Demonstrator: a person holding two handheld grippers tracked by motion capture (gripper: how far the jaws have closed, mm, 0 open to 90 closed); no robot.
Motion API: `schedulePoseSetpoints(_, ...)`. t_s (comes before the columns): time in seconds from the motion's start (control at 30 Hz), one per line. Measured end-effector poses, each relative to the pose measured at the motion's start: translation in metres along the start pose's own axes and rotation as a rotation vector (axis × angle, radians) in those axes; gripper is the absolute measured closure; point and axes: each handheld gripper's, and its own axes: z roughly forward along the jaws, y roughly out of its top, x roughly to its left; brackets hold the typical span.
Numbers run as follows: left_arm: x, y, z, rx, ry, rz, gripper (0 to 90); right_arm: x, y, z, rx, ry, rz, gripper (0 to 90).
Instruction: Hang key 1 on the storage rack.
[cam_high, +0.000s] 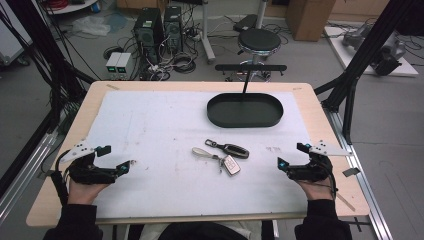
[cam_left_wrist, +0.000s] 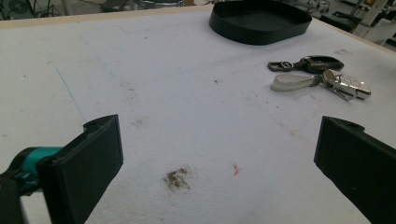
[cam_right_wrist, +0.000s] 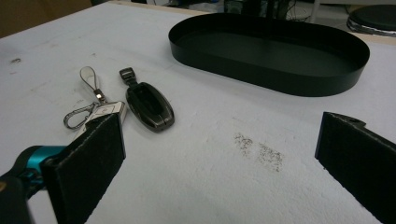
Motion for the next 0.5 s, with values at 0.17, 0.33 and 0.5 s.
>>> schedulePoseSetpoints(0.17, -0.0004, -0.0008, -0.0013, 0.002, -0.001, -0.004, 1.7, 0.0009, -0.0004, 0.0037, 0.015, 0.0, 0.0, 0.8)
schedulePoseSetpoints(0.33, -0.001, -0.0009, -0.001, 0.004, -0.005, 0.001, 1.7, 0.0023, 0.0001, 0.0054, 0.019, 0.001, -0.009, 0.8)
schedulePoseSetpoints(0.5, -0.0013, -0.0008, -0.0006, 0.007, -0.014, 0.003, 1.7, 0.0027, -0.0004, 0.0056, 0.024, 0.001, -0.003, 0.8)
